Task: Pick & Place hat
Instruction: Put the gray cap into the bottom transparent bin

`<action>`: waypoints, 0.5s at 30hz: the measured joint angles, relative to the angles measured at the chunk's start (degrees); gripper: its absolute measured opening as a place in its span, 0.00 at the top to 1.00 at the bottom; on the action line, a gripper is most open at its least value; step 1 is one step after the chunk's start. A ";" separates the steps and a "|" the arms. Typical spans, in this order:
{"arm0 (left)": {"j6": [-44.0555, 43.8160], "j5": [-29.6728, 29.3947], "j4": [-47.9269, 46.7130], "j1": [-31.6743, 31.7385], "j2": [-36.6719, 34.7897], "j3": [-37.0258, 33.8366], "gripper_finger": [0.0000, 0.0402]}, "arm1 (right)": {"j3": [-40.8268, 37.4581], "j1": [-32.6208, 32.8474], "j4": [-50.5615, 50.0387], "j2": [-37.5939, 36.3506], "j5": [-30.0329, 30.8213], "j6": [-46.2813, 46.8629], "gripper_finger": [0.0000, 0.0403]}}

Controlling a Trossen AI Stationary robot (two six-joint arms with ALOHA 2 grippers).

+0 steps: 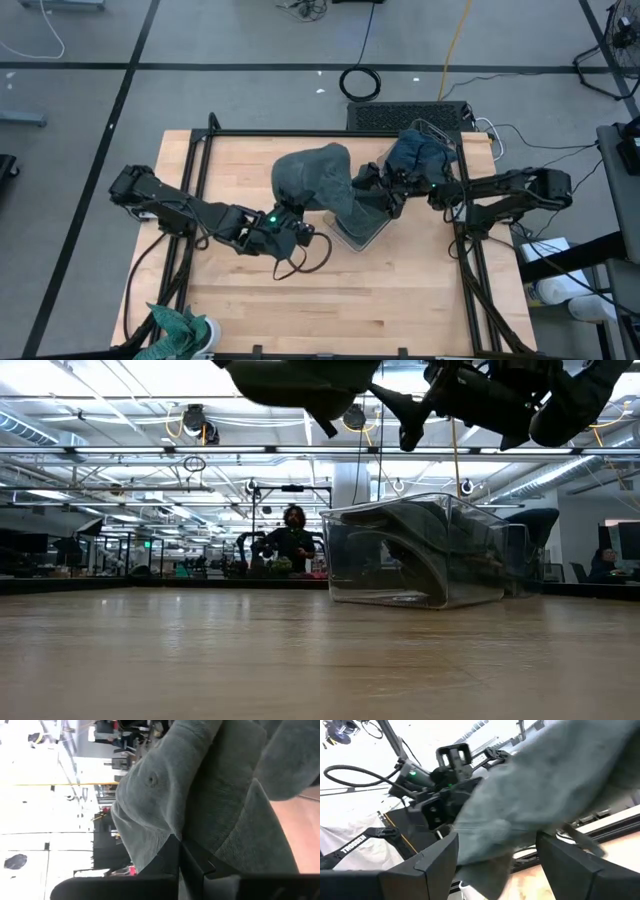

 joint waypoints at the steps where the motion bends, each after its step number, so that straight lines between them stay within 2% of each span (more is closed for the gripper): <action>1: 0.51 -0.60 0.63 -0.23 -0.01 0.04 0.99 | 0.00 -0.21 -0.13 0.00 -0.02 0.00 0.37; 5: 4.20 -3.67 3.13 -1.21 0.01 0.02 0.99 | 0.00 -0.54 -0.69 0.02 -0.07 0.00 0.37; 15: 4.55 -3.02 4.36 -0.39 1.50 0.02 0.99 | 0.00 0.57 1.52 0.02 -0.05 1.27 0.37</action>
